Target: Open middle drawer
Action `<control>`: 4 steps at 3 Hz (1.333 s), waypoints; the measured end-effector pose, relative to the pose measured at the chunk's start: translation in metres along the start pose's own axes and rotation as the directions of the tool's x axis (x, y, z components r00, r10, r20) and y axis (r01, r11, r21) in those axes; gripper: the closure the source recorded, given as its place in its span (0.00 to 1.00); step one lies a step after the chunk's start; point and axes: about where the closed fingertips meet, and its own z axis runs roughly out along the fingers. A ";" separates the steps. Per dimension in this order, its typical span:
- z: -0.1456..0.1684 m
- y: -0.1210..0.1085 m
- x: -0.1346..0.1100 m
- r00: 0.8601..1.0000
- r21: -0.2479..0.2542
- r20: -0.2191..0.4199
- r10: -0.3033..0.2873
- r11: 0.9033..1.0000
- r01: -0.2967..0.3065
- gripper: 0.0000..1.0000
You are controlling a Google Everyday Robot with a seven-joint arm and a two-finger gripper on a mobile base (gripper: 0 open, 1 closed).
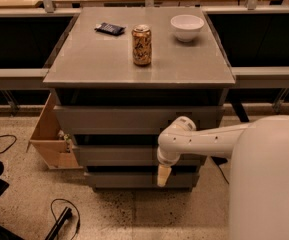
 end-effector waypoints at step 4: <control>0.027 0.006 0.020 0.998 -0.084 0.035 0.050 0.995 -0.047 0.66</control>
Offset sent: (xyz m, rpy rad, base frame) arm 0.0294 -0.0050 -0.0370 0.0365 0.0597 -0.0251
